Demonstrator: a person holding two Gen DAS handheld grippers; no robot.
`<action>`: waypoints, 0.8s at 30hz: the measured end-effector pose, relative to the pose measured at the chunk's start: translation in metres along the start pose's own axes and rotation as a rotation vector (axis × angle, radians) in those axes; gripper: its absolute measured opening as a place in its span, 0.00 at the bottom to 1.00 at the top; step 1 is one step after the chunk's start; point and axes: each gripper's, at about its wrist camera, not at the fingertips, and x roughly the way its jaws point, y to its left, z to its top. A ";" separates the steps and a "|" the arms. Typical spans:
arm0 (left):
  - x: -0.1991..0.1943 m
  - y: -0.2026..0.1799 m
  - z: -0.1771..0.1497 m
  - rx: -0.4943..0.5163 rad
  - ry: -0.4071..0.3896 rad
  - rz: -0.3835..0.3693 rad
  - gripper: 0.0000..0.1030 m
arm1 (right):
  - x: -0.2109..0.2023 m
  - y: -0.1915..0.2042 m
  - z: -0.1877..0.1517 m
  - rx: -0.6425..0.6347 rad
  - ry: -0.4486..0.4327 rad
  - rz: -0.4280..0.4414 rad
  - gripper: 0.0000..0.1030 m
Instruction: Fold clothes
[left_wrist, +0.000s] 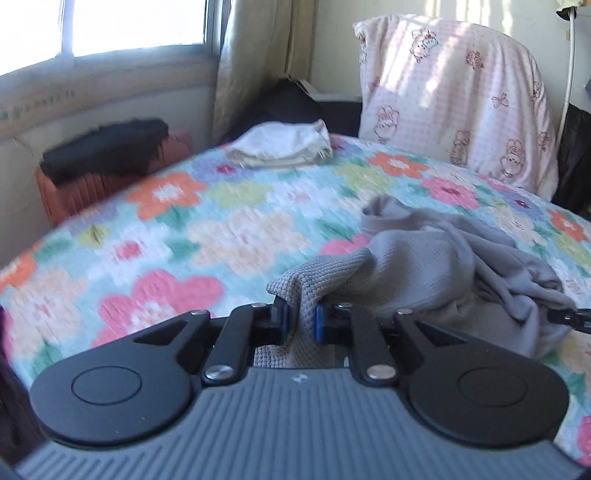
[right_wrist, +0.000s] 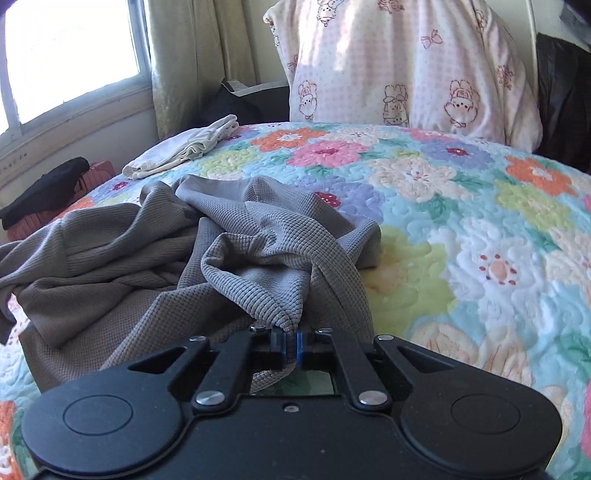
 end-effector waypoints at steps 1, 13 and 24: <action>0.000 0.004 0.005 0.021 -0.008 0.020 0.12 | 0.000 0.000 0.001 0.001 0.000 0.001 0.05; 0.068 0.055 0.028 0.105 0.076 0.161 0.12 | 0.029 -0.003 0.068 -0.066 -0.053 0.048 0.04; 0.049 0.087 0.052 0.075 -0.091 0.378 0.11 | -0.006 0.012 0.211 -0.166 -0.378 0.005 0.03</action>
